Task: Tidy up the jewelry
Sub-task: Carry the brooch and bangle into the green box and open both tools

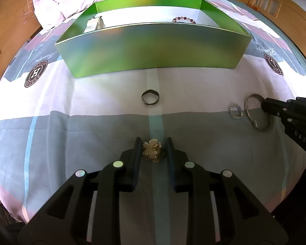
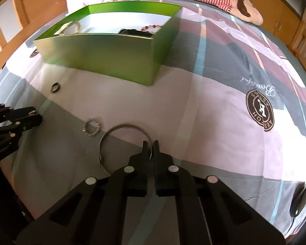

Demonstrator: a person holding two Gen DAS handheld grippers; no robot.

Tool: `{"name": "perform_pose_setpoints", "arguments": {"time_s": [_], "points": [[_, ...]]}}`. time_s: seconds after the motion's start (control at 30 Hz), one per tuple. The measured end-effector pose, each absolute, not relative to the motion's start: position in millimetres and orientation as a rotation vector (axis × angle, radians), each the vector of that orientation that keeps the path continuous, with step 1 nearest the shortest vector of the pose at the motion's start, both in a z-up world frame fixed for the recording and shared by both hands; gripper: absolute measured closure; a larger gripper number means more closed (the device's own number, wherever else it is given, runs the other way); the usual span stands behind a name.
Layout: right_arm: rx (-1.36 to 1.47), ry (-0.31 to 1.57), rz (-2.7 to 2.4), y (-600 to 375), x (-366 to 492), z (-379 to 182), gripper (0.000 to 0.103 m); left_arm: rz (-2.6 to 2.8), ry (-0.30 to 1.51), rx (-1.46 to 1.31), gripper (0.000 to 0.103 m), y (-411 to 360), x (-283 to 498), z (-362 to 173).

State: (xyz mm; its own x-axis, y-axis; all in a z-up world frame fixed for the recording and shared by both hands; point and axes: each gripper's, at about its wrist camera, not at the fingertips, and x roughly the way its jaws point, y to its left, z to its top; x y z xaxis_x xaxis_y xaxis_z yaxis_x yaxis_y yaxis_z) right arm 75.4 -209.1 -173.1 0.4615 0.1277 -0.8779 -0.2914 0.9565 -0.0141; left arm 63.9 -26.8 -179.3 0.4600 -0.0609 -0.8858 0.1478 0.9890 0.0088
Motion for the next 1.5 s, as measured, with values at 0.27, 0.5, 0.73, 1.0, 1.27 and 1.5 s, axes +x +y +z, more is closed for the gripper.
{"name": "perform_pose_setpoints", "arguments": {"time_s": [0.27,0.5,0.73,1.0,1.27,1.5], "points": [[-0.154,0.987,0.298,-208.3,62.1,-149.5,0.100,-0.122,1.056,0.104,0.083,-31.0,56.1,-170.0],[-0.154,0.966,0.319,-206.4,57.1,-139.3,0.100,-0.129,1.016,0.112,0.083,-33.0,52.2,-154.3],[-0.174,0.994,0.318,-200.0,58.6,-149.1,0.100,-0.138,1.013,0.101,0.083,-34.6,50.3,-153.4],[-0.030,0.918,0.377,-206.6,73.0,-107.6,0.100,-0.156,0.986,0.061,0.083,-27.0,63.2,-136.6],[0.068,0.868,0.327,-207.7,167.7,-56.7,0.099,-0.156,0.883,0.034,0.083,-22.2,137.6,-75.4],[0.004,0.933,0.262,-178.2,242.8,-76.5,0.099,-0.137,0.914,-0.001,0.083,-16.2,225.5,-65.3]]}}
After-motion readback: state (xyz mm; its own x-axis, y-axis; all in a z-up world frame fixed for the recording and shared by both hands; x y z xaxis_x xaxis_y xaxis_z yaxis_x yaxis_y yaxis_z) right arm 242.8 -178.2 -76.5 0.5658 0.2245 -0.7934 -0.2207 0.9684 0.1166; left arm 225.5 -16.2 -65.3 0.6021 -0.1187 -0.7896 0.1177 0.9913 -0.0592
